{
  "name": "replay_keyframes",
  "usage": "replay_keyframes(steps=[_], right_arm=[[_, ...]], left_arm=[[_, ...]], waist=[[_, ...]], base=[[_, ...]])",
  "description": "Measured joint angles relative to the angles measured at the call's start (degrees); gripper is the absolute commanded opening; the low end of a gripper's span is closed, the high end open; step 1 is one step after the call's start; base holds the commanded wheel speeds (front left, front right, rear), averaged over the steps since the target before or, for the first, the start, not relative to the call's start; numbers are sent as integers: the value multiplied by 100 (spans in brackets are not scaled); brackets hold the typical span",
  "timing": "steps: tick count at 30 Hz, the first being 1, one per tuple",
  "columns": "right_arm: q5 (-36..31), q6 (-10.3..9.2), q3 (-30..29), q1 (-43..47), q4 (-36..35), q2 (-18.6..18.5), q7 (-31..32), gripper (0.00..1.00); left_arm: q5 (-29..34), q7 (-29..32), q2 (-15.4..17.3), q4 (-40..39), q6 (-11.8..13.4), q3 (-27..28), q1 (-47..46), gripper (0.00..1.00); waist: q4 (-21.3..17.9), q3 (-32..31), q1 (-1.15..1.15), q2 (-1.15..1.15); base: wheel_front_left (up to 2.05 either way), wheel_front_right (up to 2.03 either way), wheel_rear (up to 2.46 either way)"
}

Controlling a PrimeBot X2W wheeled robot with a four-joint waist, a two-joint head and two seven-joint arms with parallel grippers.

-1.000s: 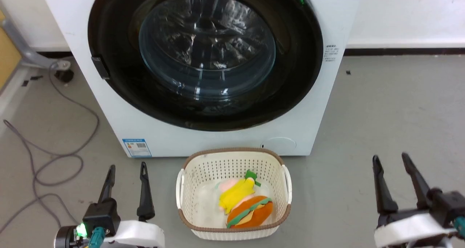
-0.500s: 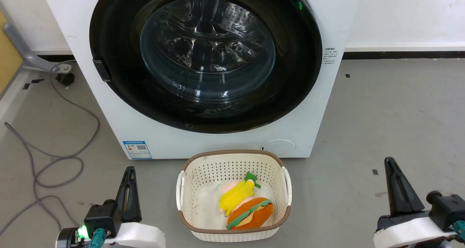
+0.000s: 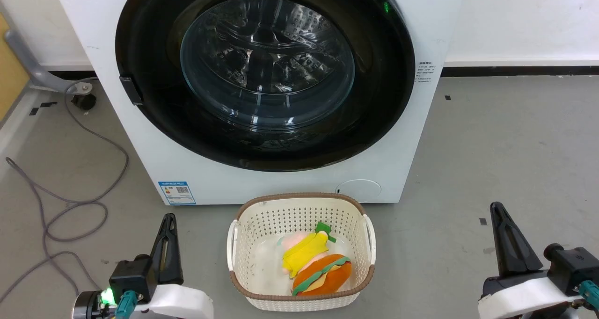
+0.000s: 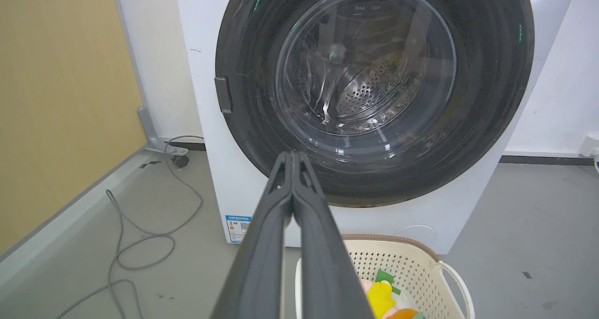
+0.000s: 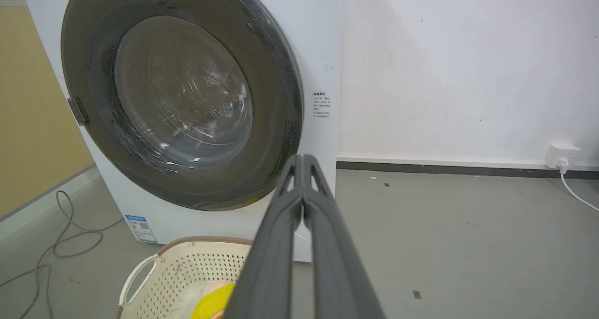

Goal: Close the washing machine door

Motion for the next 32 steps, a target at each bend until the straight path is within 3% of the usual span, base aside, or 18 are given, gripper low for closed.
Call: replay_keyframes(steps=[32], right_arm=[[-110, 0, 158, 1, -145, 0, 361, 0]], left_arm=[[151, 374, 0, -158, -140, 13, 0, 0]], waist=[[8, -9, 0, 0]], base=[[0, 0, 0]])
